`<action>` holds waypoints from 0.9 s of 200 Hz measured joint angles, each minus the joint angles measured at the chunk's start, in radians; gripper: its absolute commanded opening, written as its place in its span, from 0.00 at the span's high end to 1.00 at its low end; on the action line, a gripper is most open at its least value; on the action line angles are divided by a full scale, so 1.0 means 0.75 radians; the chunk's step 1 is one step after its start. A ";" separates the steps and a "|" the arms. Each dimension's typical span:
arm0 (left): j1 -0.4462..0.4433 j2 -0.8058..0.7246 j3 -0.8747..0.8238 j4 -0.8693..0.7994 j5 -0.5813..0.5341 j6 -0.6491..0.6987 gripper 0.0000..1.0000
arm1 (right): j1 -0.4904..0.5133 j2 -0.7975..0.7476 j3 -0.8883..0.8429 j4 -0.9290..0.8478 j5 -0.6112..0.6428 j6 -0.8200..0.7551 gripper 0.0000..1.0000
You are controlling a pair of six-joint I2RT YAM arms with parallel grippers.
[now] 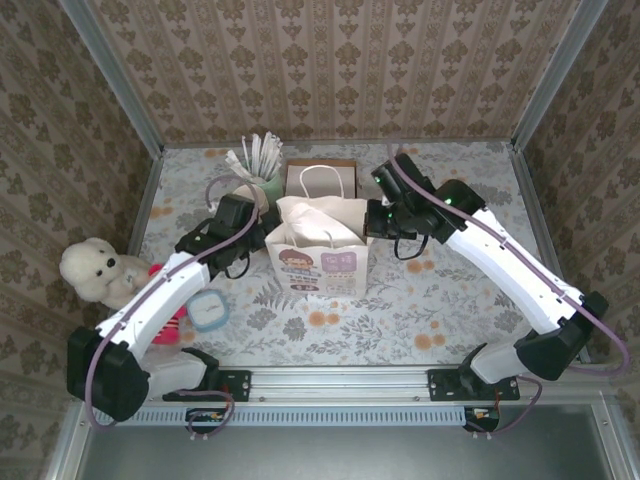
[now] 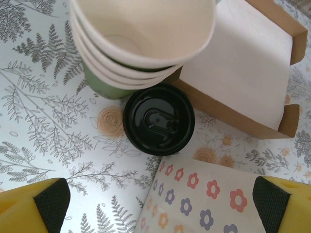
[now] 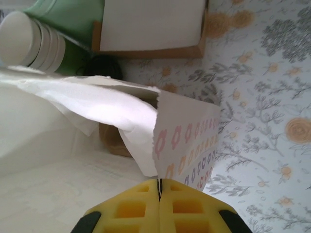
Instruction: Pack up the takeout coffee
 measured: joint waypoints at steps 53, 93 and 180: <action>-0.007 0.068 0.076 0.027 0.001 -0.001 0.00 | -0.165 0.071 0.074 0.052 -0.116 -0.123 1.00; -0.011 0.133 0.130 0.029 0.005 0.000 0.00 | -0.235 0.152 0.086 0.077 -0.199 -0.170 1.00; -0.024 0.242 0.223 0.036 0.016 0.021 0.00 | -0.251 0.198 0.105 0.133 -0.220 -0.160 0.98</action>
